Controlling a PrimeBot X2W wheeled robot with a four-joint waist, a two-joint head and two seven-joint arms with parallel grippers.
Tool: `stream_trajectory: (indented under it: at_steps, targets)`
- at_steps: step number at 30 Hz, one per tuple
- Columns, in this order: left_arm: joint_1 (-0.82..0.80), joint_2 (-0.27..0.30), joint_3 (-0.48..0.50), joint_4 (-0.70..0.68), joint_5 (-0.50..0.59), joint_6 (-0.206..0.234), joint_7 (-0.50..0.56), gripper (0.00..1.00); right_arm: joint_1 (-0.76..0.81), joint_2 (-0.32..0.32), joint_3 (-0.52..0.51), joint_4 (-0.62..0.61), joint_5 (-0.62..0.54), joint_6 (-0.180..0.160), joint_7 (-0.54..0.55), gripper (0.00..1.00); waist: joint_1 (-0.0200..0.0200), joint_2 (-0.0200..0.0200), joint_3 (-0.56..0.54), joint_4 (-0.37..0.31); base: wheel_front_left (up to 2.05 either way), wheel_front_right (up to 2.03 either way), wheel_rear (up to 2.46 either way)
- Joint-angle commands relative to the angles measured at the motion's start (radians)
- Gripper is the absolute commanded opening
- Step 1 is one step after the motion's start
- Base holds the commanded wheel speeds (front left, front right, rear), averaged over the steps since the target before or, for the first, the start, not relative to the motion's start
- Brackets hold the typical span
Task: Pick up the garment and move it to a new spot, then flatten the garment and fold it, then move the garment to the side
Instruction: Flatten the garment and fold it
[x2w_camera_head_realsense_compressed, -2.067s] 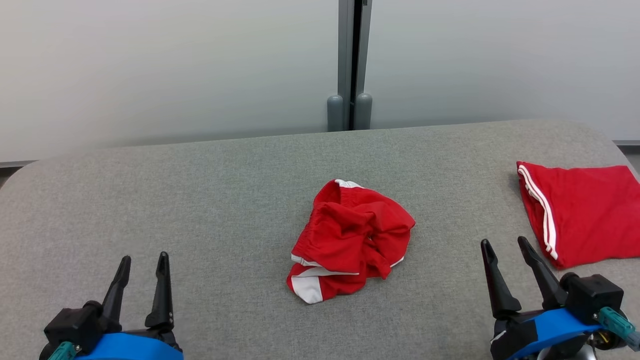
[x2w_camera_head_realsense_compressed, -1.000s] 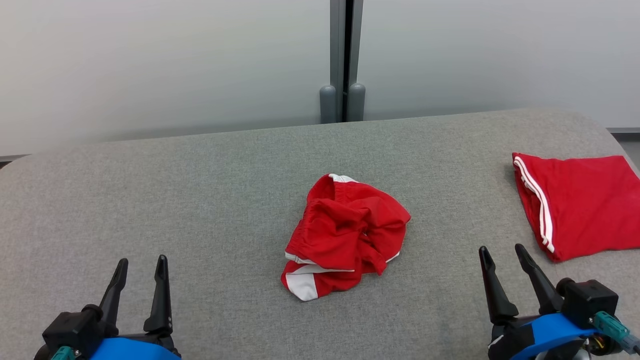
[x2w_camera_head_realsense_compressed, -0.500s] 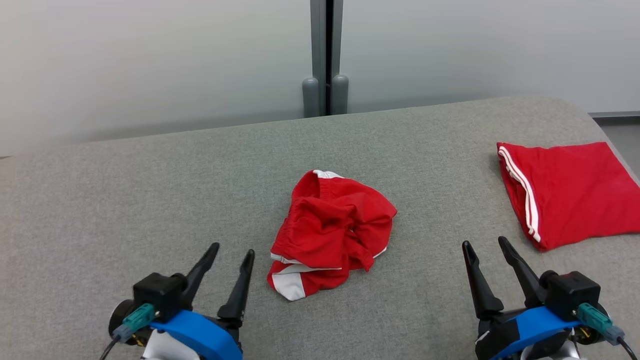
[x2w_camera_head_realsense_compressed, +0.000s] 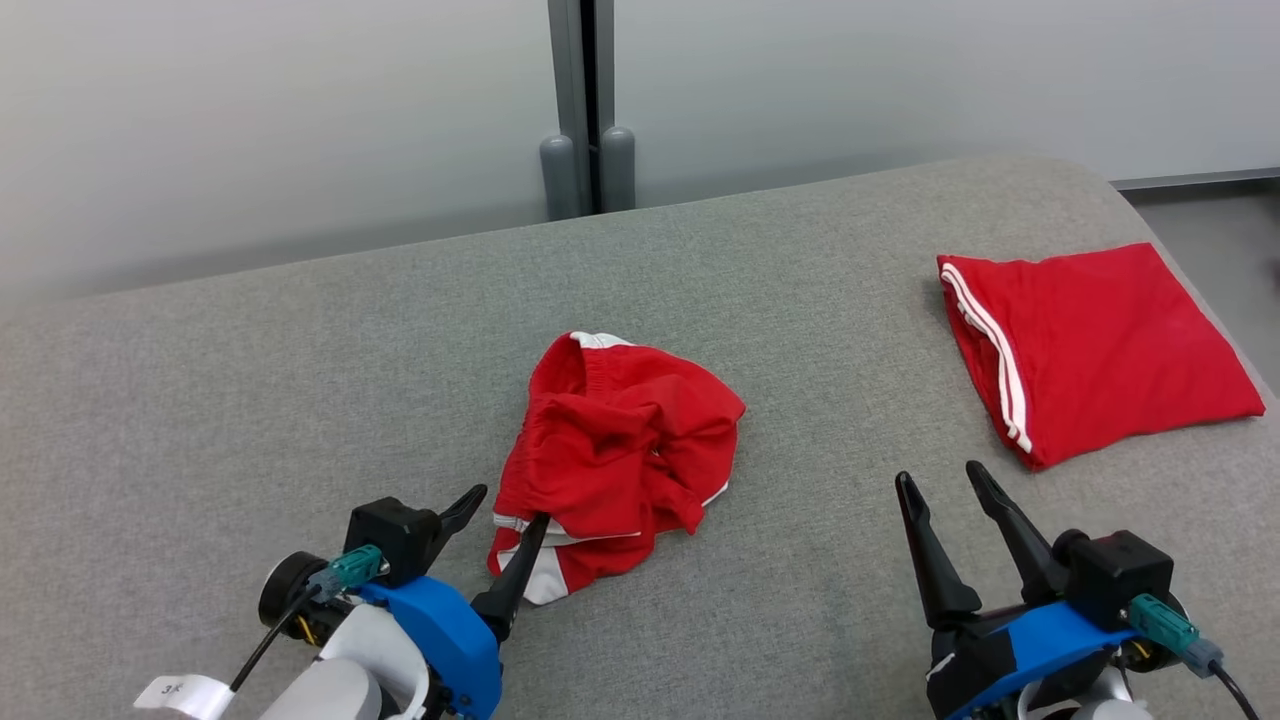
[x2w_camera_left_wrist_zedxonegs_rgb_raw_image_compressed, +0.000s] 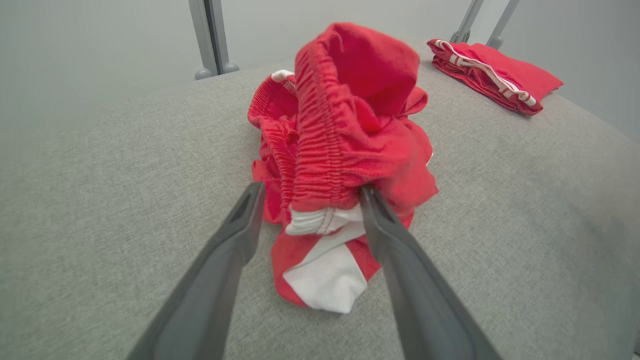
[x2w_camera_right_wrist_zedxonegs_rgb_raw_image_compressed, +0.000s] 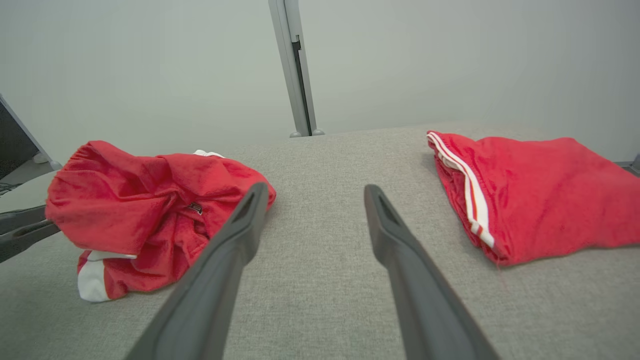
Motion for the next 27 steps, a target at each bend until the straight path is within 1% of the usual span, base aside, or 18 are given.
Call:
stream_trajectory:
  at_steps: [1,3,4,5,6,9,10,11,14,19,20,24,27]
  targets:
    - [-0.028,0.005,-0.01,0.009,-0.02,-0.007,-0.003,1.0,-0.011,0.0,0.001,0.003,0.006,0.0,-0.008,1.0,-0.0001,0.0,0.006,-0.009,0.0,0.0,0.0]
    - [-0.045,0.008,-0.039,0.015,-0.04,-0.009,-0.002,0.98,-0.011,0.0,0.001,0.005,0.006,0.0,-0.011,1.0,-0.0001,0.0,0.009,-0.013,0.0,0.0,0.0]
    - [-0.054,0.011,-0.059,0.013,-0.056,-0.009,0.0,0.55,-0.011,0.0,0.0,0.006,0.006,0.0,-0.013,1.0,-0.0001,0.0,0.01,-0.014,0.0,0.0,0.0]
    - [-0.063,0.017,-0.077,0.011,-0.071,-0.008,0.002,0.34,-0.011,0.0,-0.001,0.006,0.006,0.0,-0.012,1.0,-0.0001,0.0,0.012,-0.015,0.0,0.0,0.0]
    - [-0.073,0.021,-0.096,0.01,-0.088,-0.008,0.007,0.0,-0.011,0.0,-0.001,0.006,0.006,0.0,-0.013,1.0,-0.0001,0.0,0.013,-0.015,0.0,0.0,0.0]
    - [-0.106,0.024,-0.127,0.0,-0.141,-0.008,-0.007,0.0,-0.014,0.0,-0.006,0.005,0.008,0.0,-0.015,1.0,-0.0001,0.0,0.019,-0.013,0.0,0.0,0.0]
    - [-0.106,0.024,-0.127,0.0,-0.141,-0.008,-0.007,0.0,-0.014,0.0,-0.006,0.005,0.008,0.0,-0.015,1.0,-0.0001,0.0,0.019,-0.013,0.0,0.0,0.0]
    - [-0.131,0.013,-0.131,-0.014,-0.174,-0.008,-0.025,0.0,-0.017,0.0,-0.009,0.002,0.01,0.0,-0.017,1.0,-0.0001,0.0,0.022,-0.008,0.0,0.0,0.0]
    - [-0.2,-0.005,-0.138,-0.046,-0.207,-0.009,-0.036,0.0,-0.017,0.0,-0.014,0.003,0.016,0.0,-0.021,1.0,-0.0001,0.0,0.026,0.004,0.0,0.0,0.0]
    - [-0.376,-0.052,-0.163,-0.066,-0.223,-0.008,0.012,0.0,-0.024,0.0,-0.007,0.013,0.027,0.0,-0.025,1.0,-0.0001,0.0,0.028,0.014,0.0,0.0,0.0]
    - [-0.376,-0.052,-0.163,-0.066,-0.223,-0.008,0.012,0.0,-0.024,0.0,-0.007,0.013,0.027,0.0,-0.025,1.0,-0.0001,0.0,0.028,0.014,0.0,0.0,0.0]
    - [-0.53,-0.113,-0.171,-0.032,-0.2,-0.005,0.051,0.0,-0.032,0.0,0.003,0.02,0.037,0.0,-0.032,1.0,-0.0001,0.0,0.031,0.009,0.0,0.0,0.0]
    - [-0.627,-0.171,-0.154,-0.003,-0.188,0.015,0.042,0.0,-0.038,0.0,0.011,0.028,0.044,0.0,-0.04,1.0,-0.0001,0.0,0.037,-0.001,0.0,0.0,0.0]
